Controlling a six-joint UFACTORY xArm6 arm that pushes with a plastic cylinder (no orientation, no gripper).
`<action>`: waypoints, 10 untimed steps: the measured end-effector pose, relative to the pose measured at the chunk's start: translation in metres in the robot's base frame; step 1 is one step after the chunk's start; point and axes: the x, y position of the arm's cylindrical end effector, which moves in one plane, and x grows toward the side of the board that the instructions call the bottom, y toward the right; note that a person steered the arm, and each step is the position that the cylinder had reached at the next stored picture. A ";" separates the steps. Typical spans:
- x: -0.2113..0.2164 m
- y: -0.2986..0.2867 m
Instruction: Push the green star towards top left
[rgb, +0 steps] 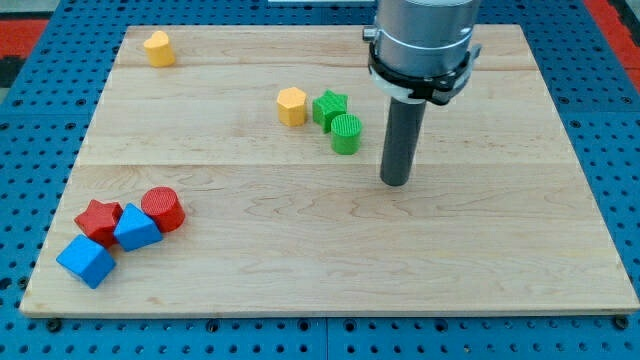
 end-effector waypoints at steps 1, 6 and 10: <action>0.000 0.005; 0.000 0.020; -0.092 -0.021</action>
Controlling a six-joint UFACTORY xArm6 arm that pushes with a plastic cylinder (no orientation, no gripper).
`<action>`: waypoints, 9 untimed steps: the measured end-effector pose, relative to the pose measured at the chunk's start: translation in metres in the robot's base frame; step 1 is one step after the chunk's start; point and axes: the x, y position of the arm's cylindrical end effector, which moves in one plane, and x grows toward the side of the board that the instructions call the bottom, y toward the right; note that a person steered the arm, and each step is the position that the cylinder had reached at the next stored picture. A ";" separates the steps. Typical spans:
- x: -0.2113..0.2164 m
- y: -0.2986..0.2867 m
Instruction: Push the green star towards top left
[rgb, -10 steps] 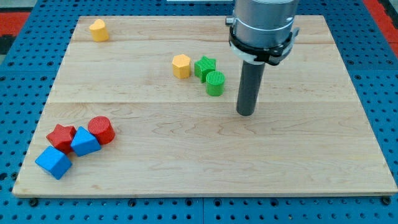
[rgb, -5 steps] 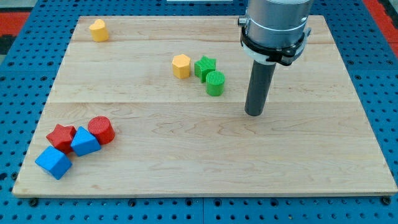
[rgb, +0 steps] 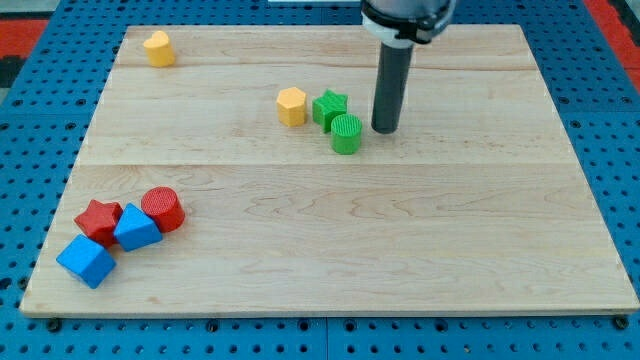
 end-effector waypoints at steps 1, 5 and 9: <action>0.012 -0.042; -0.005 -0.060; -0.121 -0.085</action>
